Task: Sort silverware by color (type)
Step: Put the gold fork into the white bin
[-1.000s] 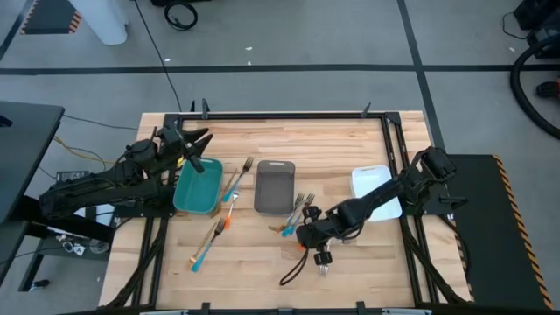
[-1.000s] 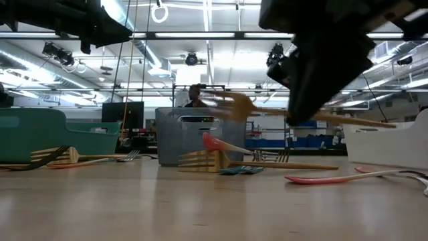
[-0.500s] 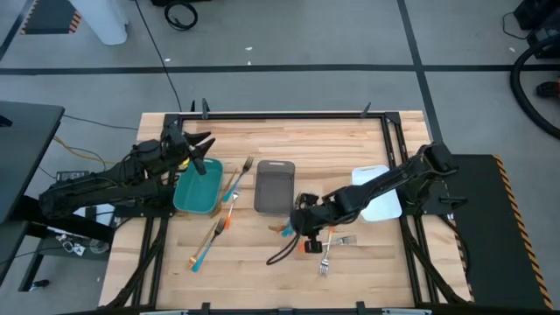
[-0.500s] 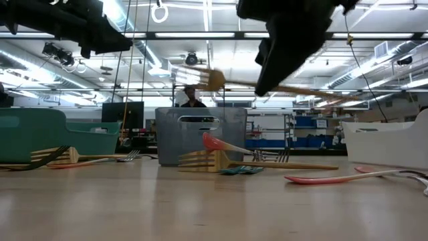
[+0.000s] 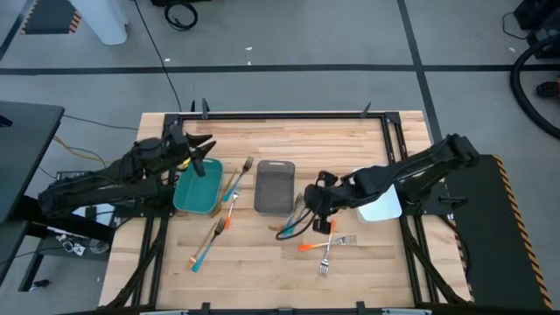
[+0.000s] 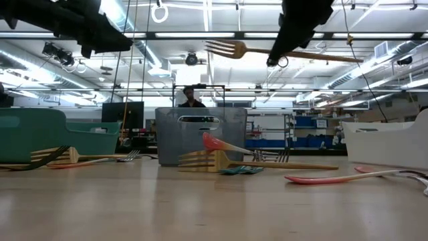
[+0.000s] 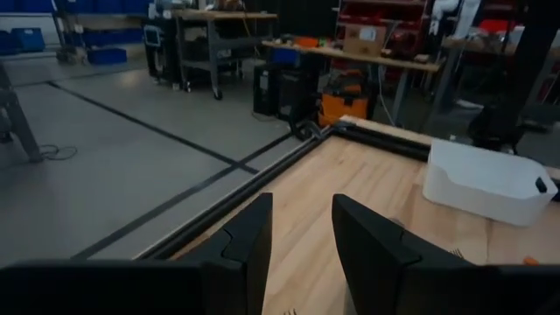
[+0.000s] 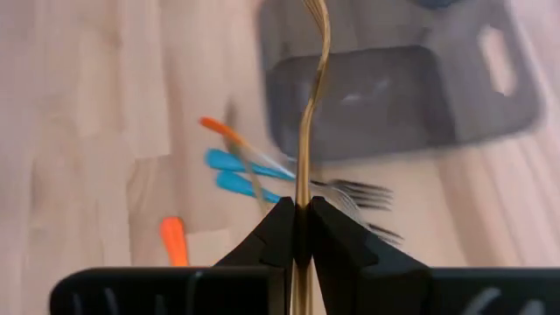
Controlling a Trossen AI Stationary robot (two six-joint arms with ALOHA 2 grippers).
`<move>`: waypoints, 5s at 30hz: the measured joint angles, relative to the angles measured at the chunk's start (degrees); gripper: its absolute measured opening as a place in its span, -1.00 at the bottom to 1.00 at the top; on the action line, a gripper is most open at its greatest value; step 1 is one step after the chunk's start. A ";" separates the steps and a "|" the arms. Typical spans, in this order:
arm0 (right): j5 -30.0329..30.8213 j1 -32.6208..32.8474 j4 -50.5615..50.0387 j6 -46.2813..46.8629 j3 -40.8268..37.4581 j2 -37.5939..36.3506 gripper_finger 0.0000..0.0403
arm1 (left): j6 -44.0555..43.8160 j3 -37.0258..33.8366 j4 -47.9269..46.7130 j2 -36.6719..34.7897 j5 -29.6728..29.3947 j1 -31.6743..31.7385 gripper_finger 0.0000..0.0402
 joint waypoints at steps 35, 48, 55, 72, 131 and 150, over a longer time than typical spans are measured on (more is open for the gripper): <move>10.27 2.79 -37.95 29.57 -6.73 -9.26 -0.79 | 0.41 0.49 -0.50 1.60 0.02 0.01 -0.35; 15.41 11.78 -39.15 39.04 -14.30 -9.78 -0.79 | 0.43 0.49 -0.51 1.60 0.02 0.01 -0.35; 17.62 15.82 -39.08 45.66 -17.84 -11.95 -0.79 | 0.43 0.49 -0.53 1.60 0.02 0.00 -0.35; 15.68 20.43 -39.05 54.53 -26.91 -12.21 -0.79 | 0.47 0.49 -0.55 1.60 0.02 0.00 -0.35; 2.46 8.03 -39.45 49.77 -19.15 -12.40 -0.79 | 0.43 0.49 0.58 1.58 0.01 0.02 -0.35; -1.51 2.16 -35.77 37.13 -23.41 -12.79 -0.79 | 0.49 0.49 0.65 1.58 0.02 0.00 -0.35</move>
